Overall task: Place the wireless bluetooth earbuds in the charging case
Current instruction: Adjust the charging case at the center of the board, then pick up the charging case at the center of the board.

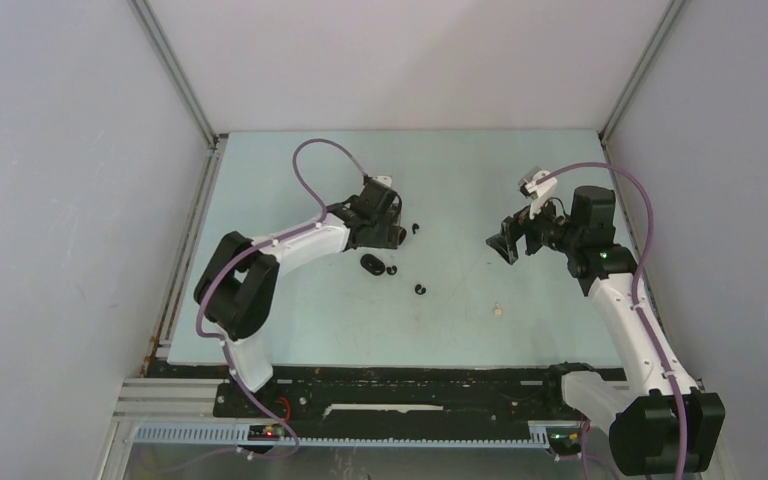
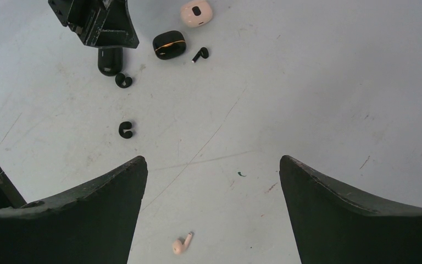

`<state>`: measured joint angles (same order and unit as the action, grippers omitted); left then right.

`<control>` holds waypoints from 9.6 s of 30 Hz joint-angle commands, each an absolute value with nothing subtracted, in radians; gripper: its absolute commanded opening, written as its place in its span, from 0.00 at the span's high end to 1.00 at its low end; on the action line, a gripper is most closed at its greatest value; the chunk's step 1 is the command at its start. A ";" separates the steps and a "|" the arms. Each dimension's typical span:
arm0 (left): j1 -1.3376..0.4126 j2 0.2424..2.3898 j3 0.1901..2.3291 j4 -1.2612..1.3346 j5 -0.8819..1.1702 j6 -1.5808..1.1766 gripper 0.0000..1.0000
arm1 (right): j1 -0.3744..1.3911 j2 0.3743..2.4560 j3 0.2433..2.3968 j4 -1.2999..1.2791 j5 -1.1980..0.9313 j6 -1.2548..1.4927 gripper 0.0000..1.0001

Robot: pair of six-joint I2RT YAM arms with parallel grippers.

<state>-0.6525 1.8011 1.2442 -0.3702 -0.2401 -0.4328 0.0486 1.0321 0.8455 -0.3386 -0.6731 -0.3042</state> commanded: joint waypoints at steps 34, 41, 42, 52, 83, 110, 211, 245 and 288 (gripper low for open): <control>-0.658 2.045 1.573 -0.501 -0.035 -0.425 0.37 | 0.066 1.057 0.859 -0.339 -0.643 -0.329 0.08; -0.709 2.031 1.568 -0.521 0.067 -0.444 0.37 | 0.076 1.063 0.860 -0.339 -0.635 -0.334 0.08; -0.713 2.031 1.570 -0.521 0.078 -0.440 0.37 | 0.077 1.063 0.860 -0.339 -0.635 -0.333 0.08; -0.710 1.952 1.598 -0.626 -0.151 -0.335 0.35 | 0.074 1.058 0.860 -0.341 -0.635 -0.334 0.08; -0.551 2.248 1.873 -0.647 0.195 -0.377 0.37 | 0.069 1.077 0.860 -0.346 -0.630 -0.342 0.08; -0.610 2.033 1.727 -0.644 0.112 0.104 0.32 | 0.084 1.088 0.860 -0.350 -0.629 -0.346 0.07; -1.004 1.681 1.253 -0.289 -0.105 0.196 0.85 | -0.003 1.464 1.011 -0.456 -0.974 0.044 0.36; -1.051 1.721 1.363 -0.262 -0.081 0.179 0.86 | 0.126 1.614 1.040 -0.525 -1.186 -0.037 0.60; -0.907 1.566 0.457 1.351 0.137 -0.980 0.24 | 0.078 1.585 1.072 -0.647 -1.345 -0.136 0.99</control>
